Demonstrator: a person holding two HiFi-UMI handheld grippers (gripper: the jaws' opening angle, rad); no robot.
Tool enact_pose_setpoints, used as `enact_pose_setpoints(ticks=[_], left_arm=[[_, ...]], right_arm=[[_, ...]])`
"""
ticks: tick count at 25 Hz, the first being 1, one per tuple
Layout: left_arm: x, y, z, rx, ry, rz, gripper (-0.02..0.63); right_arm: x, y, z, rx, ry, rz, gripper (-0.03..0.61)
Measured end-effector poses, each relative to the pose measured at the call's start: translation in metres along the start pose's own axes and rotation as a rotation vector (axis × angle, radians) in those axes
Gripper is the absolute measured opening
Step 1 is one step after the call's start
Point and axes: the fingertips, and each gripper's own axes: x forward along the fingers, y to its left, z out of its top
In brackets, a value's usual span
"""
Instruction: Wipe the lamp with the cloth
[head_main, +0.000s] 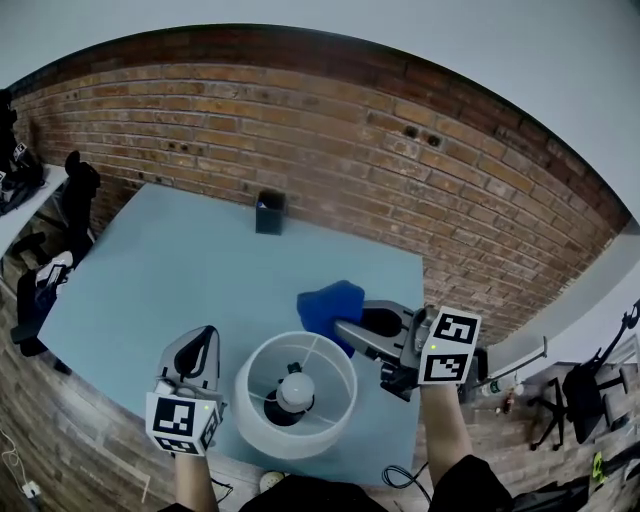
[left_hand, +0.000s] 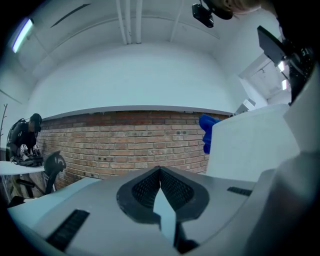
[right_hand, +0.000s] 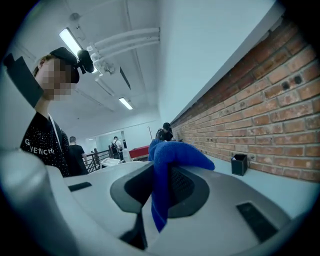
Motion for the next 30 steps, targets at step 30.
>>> enact_pose_setpoints(ticks=[30], left_arm=[[-0.008,0.003,-0.022,-0.068,0.027,0.063,0.009]], right_arm=[[0.057,0.007,0.035,-0.042,0.141,0.656,0.06]])
